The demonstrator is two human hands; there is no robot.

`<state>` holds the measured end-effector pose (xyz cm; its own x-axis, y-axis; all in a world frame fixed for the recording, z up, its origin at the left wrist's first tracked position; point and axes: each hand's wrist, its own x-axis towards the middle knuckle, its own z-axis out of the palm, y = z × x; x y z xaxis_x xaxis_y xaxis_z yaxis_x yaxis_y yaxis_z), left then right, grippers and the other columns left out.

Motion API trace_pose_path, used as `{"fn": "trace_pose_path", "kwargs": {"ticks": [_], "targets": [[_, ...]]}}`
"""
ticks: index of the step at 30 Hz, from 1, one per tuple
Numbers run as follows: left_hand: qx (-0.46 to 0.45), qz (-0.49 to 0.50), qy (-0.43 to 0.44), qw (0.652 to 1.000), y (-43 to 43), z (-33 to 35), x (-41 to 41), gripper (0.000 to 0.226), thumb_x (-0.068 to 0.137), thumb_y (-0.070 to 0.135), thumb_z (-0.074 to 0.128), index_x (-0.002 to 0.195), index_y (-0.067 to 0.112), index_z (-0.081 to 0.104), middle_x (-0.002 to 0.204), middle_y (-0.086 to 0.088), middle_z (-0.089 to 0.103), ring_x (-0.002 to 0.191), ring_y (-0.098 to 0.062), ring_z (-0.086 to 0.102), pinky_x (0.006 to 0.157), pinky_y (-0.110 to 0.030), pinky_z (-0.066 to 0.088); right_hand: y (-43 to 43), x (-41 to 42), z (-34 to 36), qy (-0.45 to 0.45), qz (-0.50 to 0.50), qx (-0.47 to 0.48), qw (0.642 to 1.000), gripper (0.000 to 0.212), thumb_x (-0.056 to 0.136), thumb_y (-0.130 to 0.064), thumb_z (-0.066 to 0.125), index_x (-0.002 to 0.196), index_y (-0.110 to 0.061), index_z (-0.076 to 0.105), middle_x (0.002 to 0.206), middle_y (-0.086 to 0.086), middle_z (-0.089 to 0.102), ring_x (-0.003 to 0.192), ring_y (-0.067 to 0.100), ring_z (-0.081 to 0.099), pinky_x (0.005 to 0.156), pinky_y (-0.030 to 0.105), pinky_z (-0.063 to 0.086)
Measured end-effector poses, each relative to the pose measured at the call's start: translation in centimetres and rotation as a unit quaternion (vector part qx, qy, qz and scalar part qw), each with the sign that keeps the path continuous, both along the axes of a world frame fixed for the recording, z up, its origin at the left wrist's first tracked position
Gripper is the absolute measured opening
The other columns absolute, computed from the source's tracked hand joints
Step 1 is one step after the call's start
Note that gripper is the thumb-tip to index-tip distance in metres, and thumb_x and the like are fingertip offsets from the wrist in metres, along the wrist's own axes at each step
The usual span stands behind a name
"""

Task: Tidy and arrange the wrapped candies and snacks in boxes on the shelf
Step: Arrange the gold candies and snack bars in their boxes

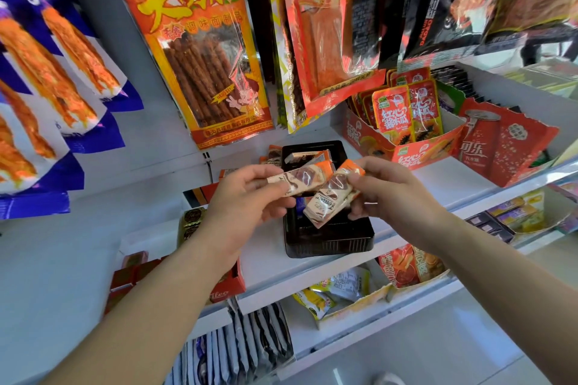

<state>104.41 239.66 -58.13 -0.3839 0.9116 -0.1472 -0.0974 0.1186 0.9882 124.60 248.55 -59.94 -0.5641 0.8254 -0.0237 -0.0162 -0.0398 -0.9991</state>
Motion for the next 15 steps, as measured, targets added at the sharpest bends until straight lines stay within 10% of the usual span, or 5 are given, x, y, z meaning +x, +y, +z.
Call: {"fn": "trace_pose_path", "kwargs": {"ticks": [15], "targets": [[0.023, 0.052, 0.012, 0.998, 0.1, -1.2, 1.3, 0.011, 0.091, 0.008, 0.068, 0.099, 0.015, 0.066, 0.095, -0.007, 0.076, 0.090, -0.017, 0.073, 0.080, -0.035, 0.061, -0.5, -1.1, -0.2, 0.004, -0.016, -0.023, 1.000, 0.013, 0.100, -0.016, 0.054, 0.105, -0.005, 0.057, 0.087, 0.012, 0.071, 0.073, 0.025, 0.070, 0.078, 0.040, 0.062]]}}
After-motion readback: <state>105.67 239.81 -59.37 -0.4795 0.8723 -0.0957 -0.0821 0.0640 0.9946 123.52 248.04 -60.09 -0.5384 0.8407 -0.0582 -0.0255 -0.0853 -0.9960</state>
